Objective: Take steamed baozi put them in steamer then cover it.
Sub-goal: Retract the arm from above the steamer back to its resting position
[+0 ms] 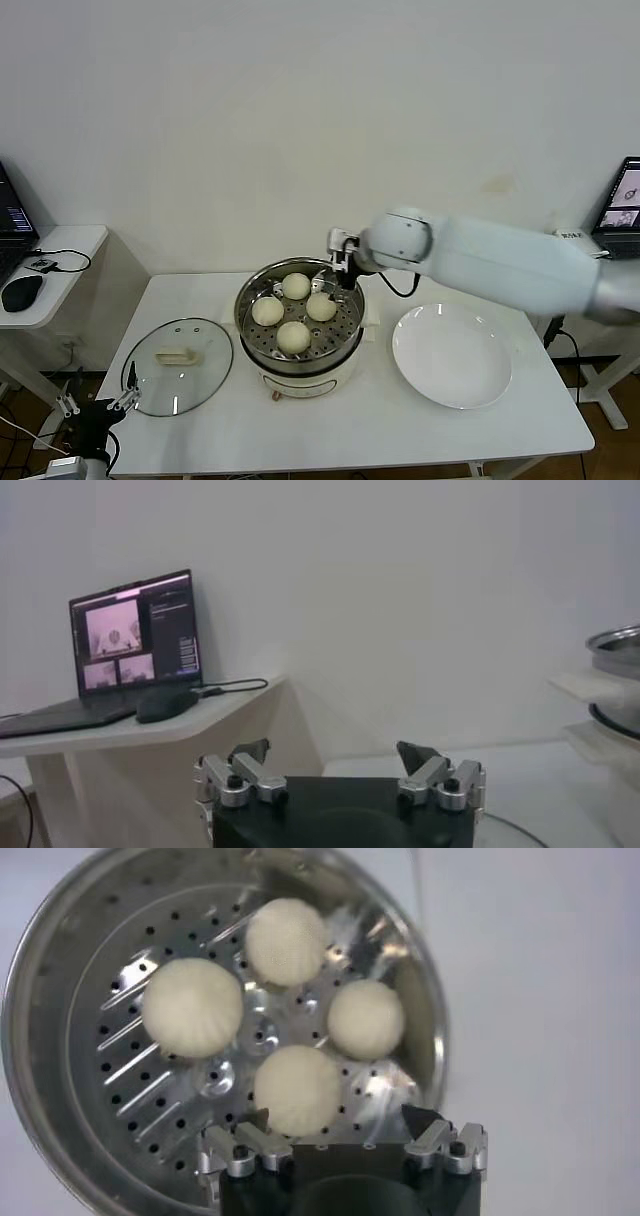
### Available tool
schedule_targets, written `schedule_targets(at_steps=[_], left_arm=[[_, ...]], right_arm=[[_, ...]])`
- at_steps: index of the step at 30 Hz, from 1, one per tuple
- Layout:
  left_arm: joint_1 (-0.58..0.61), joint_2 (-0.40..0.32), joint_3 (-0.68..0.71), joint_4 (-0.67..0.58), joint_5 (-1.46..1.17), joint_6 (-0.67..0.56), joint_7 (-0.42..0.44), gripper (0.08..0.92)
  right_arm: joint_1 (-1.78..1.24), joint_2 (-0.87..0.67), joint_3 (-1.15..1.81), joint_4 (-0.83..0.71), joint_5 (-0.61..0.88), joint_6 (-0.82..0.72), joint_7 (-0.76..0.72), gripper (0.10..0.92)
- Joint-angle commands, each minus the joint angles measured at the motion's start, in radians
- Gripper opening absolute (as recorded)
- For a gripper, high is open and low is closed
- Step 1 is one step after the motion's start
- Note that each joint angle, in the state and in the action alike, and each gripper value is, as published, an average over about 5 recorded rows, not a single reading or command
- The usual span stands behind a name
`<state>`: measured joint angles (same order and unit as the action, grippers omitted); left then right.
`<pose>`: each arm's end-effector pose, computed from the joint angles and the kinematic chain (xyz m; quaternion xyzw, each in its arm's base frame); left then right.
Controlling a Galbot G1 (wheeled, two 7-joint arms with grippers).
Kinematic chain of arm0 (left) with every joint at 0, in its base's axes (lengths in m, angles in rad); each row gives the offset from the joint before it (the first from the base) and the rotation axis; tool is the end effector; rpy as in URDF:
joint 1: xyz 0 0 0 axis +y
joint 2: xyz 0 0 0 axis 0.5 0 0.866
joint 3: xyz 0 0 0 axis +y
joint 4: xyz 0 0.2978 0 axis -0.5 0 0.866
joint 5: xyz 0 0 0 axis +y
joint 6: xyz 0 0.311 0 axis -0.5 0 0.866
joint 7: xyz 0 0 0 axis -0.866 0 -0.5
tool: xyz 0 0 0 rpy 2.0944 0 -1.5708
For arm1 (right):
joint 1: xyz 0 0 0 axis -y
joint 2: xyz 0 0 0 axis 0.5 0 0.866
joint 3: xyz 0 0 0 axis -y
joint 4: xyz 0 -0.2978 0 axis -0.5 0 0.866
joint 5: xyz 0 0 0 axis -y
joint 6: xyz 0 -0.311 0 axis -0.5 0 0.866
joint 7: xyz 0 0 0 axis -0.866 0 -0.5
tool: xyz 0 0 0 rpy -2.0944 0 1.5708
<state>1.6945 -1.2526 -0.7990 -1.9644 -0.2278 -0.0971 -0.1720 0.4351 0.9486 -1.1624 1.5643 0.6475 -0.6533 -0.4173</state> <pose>0.1330 0.1300 -0.2824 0.1316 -0.9856 -0.0979 0.0406 0.4189 0.0763 -0.0731 0.4512 -0.7098 0.4826 0.2442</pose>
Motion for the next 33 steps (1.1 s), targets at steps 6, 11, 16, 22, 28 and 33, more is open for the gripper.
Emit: schedule_targets(at_steps=[6,11,16,22,28,33], left_arm=[[-0.004,-0.008,0.020,0.009,0.028,0.000,-0.001,0.823],[-0.007,-0.012,0.033,0.025,0.060,-0.014,-0.005,0.823],[-0.011,-0.011,0.049,0.048,0.174,-0.020,-0.024,0.823],[-0.031,0.021,0.042,0.125,0.497,-0.033,-0.039,0.823],[-0.043,0.077,-0.029,0.230,0.988,-0.129,-0.057,0.823],[-0.099,0.117,-0.045,0.350,1.313,-0.197,-0.139,0.823]], right_arm=[[-0.950,-0.354,0.872,0.242,-0.163,0.524,0.480,0.823],[-1.329,-0.205,1.266,0.201,-0.349,0.756,0.435,0.823],[-1.580,0.004,1.587,0.198,-0.459,0.889,0.371,0.823],[-1.801,0.248,1.866,0.229,-0.492,0.939,0.292,0.823],[-1.942,0.369,2.002,0.269,-0.489,0.930,0.269,0.823],[-2.016,0.425,2.061,0.237,-0.491,0.966,0.266,0.823]])
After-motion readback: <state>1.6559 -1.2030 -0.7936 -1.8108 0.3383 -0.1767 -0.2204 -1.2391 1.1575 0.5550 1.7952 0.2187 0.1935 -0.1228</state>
